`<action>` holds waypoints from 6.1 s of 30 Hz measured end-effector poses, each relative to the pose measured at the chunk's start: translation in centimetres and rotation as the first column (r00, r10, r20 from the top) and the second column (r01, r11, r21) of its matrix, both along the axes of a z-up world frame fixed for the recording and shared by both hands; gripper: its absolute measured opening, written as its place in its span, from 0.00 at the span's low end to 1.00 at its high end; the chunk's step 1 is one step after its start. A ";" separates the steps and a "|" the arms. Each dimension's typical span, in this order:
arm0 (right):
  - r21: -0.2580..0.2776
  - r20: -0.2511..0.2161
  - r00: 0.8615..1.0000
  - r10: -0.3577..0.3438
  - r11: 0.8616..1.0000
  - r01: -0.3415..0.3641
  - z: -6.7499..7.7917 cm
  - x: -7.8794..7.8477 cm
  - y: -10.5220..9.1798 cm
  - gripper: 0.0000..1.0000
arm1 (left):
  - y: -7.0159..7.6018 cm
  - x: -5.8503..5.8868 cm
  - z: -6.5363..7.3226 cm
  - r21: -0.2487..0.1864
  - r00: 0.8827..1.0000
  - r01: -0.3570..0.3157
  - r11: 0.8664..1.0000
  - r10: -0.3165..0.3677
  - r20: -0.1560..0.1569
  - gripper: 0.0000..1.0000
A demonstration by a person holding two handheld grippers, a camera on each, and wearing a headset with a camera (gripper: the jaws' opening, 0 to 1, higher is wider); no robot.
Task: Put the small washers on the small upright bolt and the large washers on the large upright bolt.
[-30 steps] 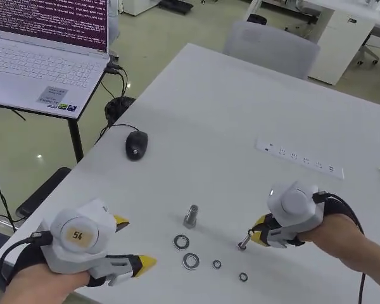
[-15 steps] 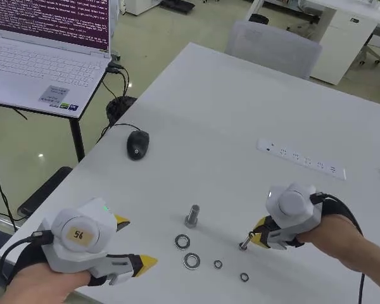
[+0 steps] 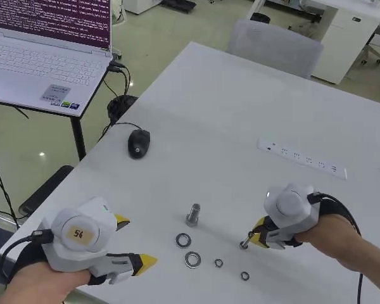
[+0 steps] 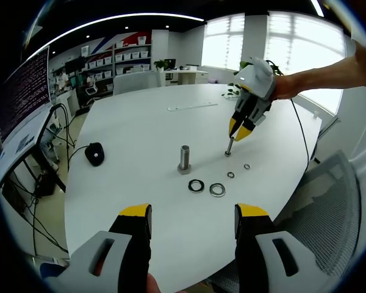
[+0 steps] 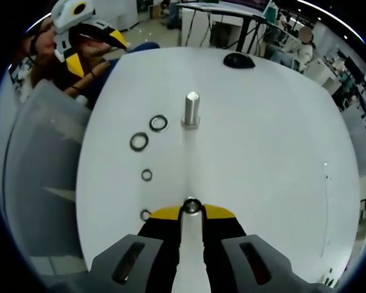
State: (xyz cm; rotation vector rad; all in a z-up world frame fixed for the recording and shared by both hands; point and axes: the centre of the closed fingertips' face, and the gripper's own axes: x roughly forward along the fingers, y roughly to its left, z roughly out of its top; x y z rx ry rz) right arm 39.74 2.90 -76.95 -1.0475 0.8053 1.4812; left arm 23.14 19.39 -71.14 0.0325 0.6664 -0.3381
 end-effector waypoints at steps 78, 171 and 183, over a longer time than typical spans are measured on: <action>-0.003 -0.061 0.998 0.027 1.000 -0.027 -5.5 -6.3 -2.9 0.19 | -0.5 0.2 0.9 0.019 0.999 0.028 0.999 -0.028 0.018 0.53; 0.112 0.042 0.995 -0.089 0.990 0.084 1.2 0.3 0.1 0.13 | -0.6 0.2 1.1 -0.021 1.000 0.012 1.000 -0.012 0.023 0.55; 0.087 0.035 0.997 -0.071 0.994 0.068 0.6 0.1 0.1 0.13 | -0.5 0.3 0.9 -0.020 1.000 0.013 1.000 -0.012 0.018 0.55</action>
